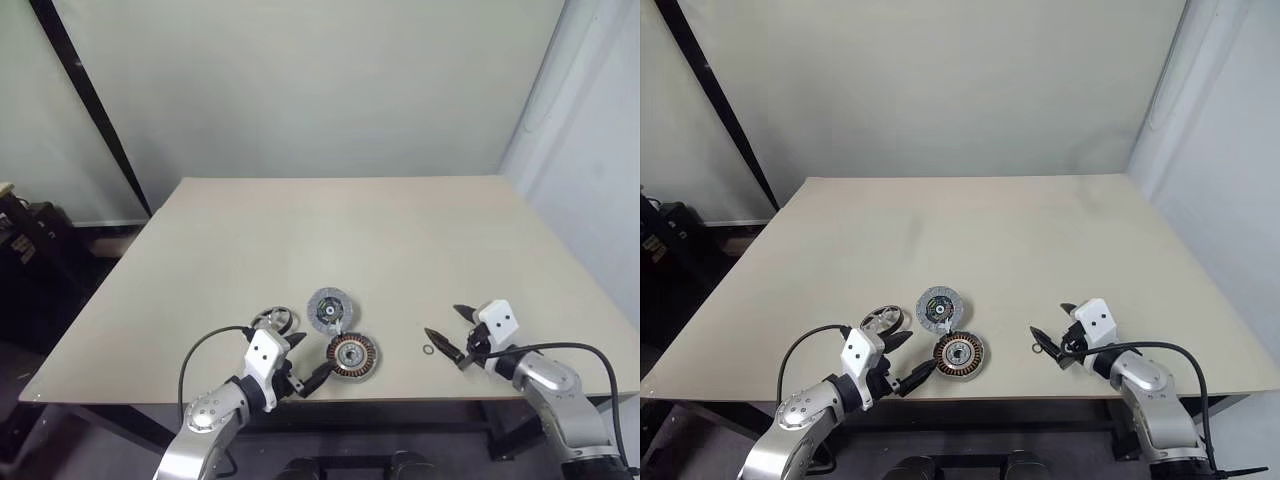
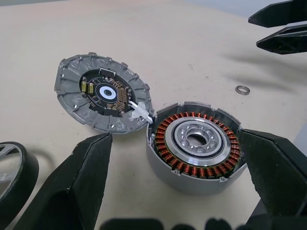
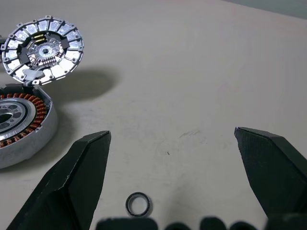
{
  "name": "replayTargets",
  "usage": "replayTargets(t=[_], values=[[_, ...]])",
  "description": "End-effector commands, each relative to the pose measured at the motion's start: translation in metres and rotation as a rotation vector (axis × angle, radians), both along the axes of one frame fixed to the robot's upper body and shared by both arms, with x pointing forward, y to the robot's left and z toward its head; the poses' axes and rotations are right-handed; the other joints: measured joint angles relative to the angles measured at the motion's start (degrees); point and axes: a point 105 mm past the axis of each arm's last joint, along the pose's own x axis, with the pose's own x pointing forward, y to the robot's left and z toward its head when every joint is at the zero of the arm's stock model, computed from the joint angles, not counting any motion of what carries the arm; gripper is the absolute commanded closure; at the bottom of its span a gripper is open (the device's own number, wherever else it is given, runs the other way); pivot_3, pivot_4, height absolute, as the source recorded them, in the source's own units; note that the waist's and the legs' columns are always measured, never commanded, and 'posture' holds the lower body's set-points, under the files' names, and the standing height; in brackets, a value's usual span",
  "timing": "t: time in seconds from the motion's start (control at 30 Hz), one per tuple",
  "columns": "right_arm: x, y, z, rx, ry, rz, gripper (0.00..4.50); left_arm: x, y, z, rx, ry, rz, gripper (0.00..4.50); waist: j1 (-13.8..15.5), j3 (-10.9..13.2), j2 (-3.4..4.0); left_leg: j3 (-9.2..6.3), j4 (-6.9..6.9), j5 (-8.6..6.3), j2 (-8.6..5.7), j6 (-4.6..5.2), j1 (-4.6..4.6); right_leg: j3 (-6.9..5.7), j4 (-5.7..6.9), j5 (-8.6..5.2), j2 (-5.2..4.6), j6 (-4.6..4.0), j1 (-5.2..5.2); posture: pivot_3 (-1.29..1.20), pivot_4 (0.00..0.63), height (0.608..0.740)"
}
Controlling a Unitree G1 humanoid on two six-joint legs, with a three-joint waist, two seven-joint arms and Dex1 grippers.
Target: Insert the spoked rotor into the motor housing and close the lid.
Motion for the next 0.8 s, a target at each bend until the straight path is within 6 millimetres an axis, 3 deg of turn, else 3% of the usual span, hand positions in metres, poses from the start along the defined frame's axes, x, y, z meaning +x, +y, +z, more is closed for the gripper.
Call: replayTargets(t=[0.03, 0.47, 0.67, 0.8], values=[[0.004, 0.003, 0.015, -0.004, -0.06, 0.008, 0.0, 0.006, -0.003, 0.014, -0.004, -0.061, -0.02, 0.04, 0.0, 0.0, 0.0, 0.0, 0.0, 0.0, 0.0, 0.0, 0.0, 0.0, 0.0, 0.0, 0.0, 0.0, 0.0, 0.0, 0.0, 0.74], [0.0, -0.004, 0.011, 0.011, 0.01, -0.021, 0.0, 0.001, -0.008, 0.012, -0.046, -0.006, -0.071, 0.04, 0.0, 0.0, 0.0, 0.0, 0.0, 0.0, 0.0, 0.0, -0.01, 0.0, 0.0, 0.0, 0.0, 0.0, 0.0, 0.0, 0.0, 0.74], [-0.014, 0.009, 0.0, 0.013, 0.131, 0.033, 0.0, -0.018, -0.009, 0.003, -0.018, 0.081, -0.211, 0.04, 0.0, 0.0, 0.01, 0.01, 0.0, -0.01, 0.02, -0.01, -0.01, 0.01, 0.0, 0.0, 0.0, 0.0, -0.05, 0.0, 0.0, 0.74], [-0.014, 0.012, -0.008, -0.022, 0.164, 0.014, 0.0, -0.02, -0.007, 0.004, -0.01, 0.102, -0.243, 0.04, 0.0, 0.0, 0.01, 0.03, 0.0, -0.06, 0.03, -0.1, -0.02, 0.0, -0.01, -0.01, -0.02, -0.01, -0.06, 0.0, 0.0, 0.74]])
